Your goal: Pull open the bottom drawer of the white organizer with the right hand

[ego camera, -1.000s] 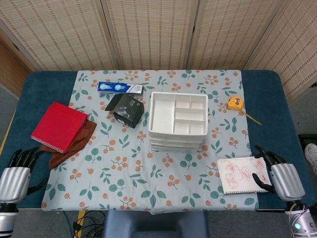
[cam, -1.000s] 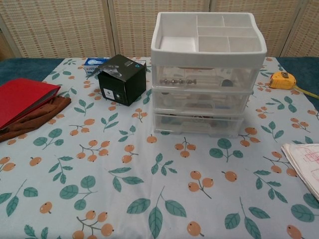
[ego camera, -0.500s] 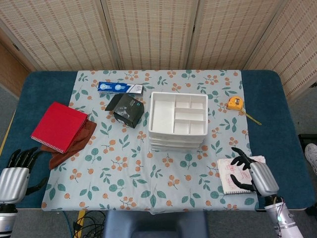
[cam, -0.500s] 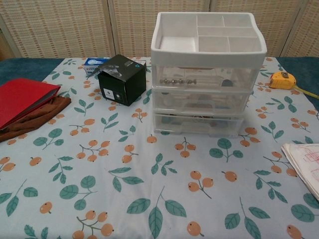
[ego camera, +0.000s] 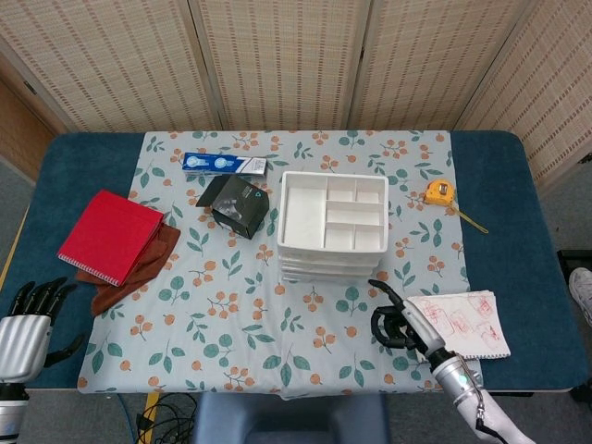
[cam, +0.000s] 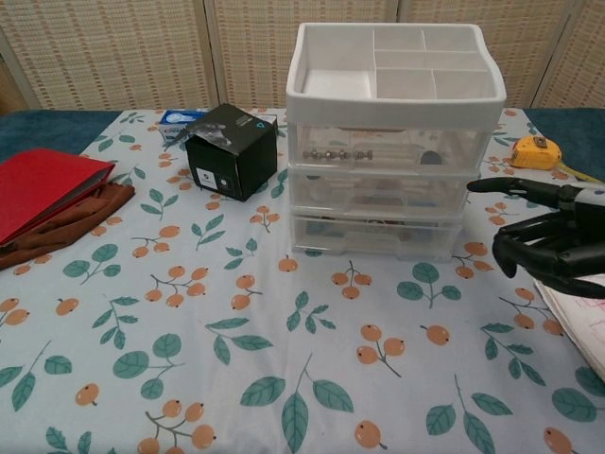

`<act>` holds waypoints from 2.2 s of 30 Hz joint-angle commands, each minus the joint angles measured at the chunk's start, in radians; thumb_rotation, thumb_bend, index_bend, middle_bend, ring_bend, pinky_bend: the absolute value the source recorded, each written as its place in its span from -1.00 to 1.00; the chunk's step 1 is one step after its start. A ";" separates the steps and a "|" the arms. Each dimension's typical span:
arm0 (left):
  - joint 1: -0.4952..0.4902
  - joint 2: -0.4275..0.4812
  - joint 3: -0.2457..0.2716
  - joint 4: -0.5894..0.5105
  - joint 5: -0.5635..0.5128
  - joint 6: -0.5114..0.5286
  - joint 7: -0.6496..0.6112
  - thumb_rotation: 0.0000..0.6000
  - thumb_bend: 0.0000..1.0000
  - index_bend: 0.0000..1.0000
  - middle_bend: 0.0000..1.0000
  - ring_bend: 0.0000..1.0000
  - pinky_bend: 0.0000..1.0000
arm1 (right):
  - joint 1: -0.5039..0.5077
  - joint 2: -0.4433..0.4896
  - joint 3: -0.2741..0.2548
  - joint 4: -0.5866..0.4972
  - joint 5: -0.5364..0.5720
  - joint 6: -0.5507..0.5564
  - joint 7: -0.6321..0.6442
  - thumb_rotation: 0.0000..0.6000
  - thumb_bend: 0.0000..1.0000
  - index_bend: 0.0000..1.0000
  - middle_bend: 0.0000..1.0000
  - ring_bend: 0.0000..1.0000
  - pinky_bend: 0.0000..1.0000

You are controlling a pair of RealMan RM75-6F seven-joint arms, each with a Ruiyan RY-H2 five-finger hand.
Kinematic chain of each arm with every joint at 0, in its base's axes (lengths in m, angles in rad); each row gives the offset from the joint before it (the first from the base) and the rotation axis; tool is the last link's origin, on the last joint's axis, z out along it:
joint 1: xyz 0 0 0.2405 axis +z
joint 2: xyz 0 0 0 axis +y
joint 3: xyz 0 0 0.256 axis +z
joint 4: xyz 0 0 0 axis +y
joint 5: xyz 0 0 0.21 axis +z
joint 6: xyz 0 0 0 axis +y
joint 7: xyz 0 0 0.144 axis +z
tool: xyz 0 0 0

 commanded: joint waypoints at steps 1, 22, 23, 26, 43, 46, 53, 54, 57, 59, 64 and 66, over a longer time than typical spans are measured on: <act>0.002 0.002 -0.001 0.000 -0.003 0.001 -0.001 1.00 -0.57 -0.64 -0.70 -0.72 -0.82 | 0.034 -0.051 0.030 0.027 0.050 -0.050 0.042 1.00 0.17 -0.95 0.38 0.79 0.99; 0.001 0.005 -0.011 0.025 -0.028 -0.011 -0.020 1.00 -0.57 -0.64 -0.70 -0.72 -0.82 | 0.166 -0.242 0.144 0.187 0.193 -0.248 0.123 1.00 0.24 -1.00 0.38 0.82 1.00; 0.001 0.005 -0.012 0.026 -0.029 -0.012 -0.021 1.00 -0.57 -0.64 -0.70 -0.72 -0.82 | 0.169 -0.247 0.147 0.192 0.196 -0.251 0.120 1.00 0.24 -1.00 0.38 0.82 1.00; -0.002 0.006 -0.016 0.031 -0.037 -0.016 -0.023 1.00 -0.57 -0.64 -0.70 -0.72 -0.82 | 0.179 -0.259 0.154 0.207 0.207 -0.261 0.111 1.00 0.24 -1.00 0.38 0.82 1.00; -0.015 0.004 -0.026 0.040 -0.059 -0.038 -0.017 1.00 -0.57 -0.64 -0.70 -0.72 -0.82 | 0.224 -0.307 0.188 0.276 0.232 -0.312 0.084 1.00 0.26 -1.00 0.38 0.82 1.00; -0.017 0.003 -0.026 0.041 -0.061 -0.043 -0.014 1.00 -0.57 -0.64 -0.70 -0.72 -0.82 | 0.226 -0.311 0.190 0.282 0.231 -0.316 0.083 1.00 0.27 -1.00 0.38 0.82 1.00; -0.025 0.000 -0.029 0.039 -0.067 -0.052 -0.005 1.00 -0.57 -0.64 -0.70 -0.72 -0.82 | 0.230 -0.317 0.197 0.301 0.229 -0.318 0.077 1.00 0.31 -0.92 0.40 0.82 1.00; -0.025 0.000 -0.029 0.039 -0.067 -0.053 -0.004 1.00 -0.57 -0.64 -0.70 -0.72 -0.82 | 0.230 -0.318 0.198 0.303 0.229 -0.318 0.076 1.00 0.32 -0.88 0.40 0.82 1.00; -0.026 0.000 -0.028 0.037 -0.069 -0.054 0.000 1.00 -0.57 -0.64 -0.70 -0.72 -0.82 | 0.231 -0.319 0.199 0.308 0.229 -0.322 0.077 1.00 0.32 -0.79 0.42 0.83 1.00; -0.026 0.000 -0.028 0.036 -0.069 -0.054 0.002 1.00 -0.57 -0.64 -0.70 -0.72 -0.82 | 0.230 -0.319 0.198 0.309 0.227 -0.321 0.075 1.00 0.33 -0.75 0.42 0.84 1.00; -0.027 0.000 -0.028 0.035 -0.070 -0.053 0.005 1.00 -0.57 -0.64 -0.70 -0.72 -0.82 | 0.225 -0.314 0.194 0.306 0.215 -0.322 0.077 1.00 0.33 -0.67 0.43 0.84 1.00; -0.027 -0.001 -0.027 0.035 -0.069 -0.053 0.005 1.00 -0.57 -0.64 -0.70 -0.72 -0.82 | 0.221 -0.310 0.190 0.300 0.208 -0.321 0.078 1.00 0.33 -0.67 0.43 0.84 1.00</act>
